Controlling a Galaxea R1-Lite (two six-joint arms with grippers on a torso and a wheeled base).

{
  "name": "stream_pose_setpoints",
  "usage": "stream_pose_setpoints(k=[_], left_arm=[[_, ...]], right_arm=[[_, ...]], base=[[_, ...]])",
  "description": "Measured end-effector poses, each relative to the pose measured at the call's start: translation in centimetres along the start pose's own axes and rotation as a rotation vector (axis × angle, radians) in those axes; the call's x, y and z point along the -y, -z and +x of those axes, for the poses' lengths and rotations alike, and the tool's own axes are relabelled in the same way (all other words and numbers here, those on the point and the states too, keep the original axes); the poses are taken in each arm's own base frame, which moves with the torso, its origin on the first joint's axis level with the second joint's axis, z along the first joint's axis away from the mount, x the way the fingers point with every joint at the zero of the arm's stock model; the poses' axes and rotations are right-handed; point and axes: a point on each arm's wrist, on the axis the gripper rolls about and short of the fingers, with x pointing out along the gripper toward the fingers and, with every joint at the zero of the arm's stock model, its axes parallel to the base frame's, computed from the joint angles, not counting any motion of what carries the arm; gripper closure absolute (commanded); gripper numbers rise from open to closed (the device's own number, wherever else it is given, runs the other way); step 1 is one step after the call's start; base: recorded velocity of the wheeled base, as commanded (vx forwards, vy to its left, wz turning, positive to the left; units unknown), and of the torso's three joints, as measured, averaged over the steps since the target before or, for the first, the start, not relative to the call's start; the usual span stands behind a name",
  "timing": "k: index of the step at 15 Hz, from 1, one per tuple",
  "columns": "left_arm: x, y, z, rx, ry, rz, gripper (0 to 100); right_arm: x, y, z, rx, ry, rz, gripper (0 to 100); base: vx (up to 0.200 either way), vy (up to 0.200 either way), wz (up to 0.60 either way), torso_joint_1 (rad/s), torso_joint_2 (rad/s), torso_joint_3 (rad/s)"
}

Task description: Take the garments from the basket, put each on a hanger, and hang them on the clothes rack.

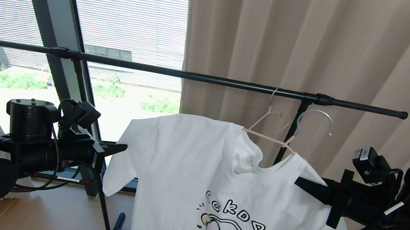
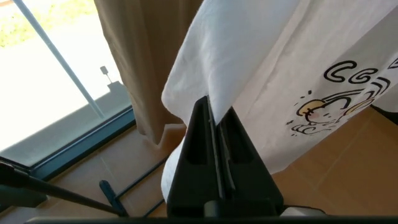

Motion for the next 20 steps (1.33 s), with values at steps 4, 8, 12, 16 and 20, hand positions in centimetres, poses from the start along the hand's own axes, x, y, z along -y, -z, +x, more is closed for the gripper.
stream_pose_setpoints(k=[4, 8, 12, 16, 20], left_arm=[[-0.1, 0.1, -0.2, -0.003, -0.007, -0.005, 100], [0.1, -0.2, -0.6, 0.009, 0.009, -0.011, 0], [1.1, -2.9, -1.9, 0.093, 0.085, -0.031, 0], [3.6, -6.1, -2.1, 0.062, 0.169, -0.03, 0], [5.8, -10.2, -2.9, -0.025, 0.248, 0.066, 0]], right_arm=[[0.2, -0.1, -0.1, 0.005, 0.008, -0.003, 100], [0.2, 0.0, -0.1, 0.001, 0.009, 0.001, 100], [0.0, 0.5, 0.3, -0.016, -0.009, 0.002, 100], [-1.0, 1.5, 1.2, -0.049, -0.06, -0.021, 100], [-2.3, 2.1, 2.1, -0.074, -0.12, -0.035, 100]], base=[[0.0, 0.0, 0.0, 0.0, 0.0, 0.0], [0.0, 0.0, 0.0, 0.0, 0.0, 0.0], [0.0, 0.0, 0.0, 0.0, 0.0, 0.0], [0.0, 0.0, 0.0, 0.0, 0.0, 0.0], [0.0, 0.0, 0.0, 0.0, 0.0, 0.0]])
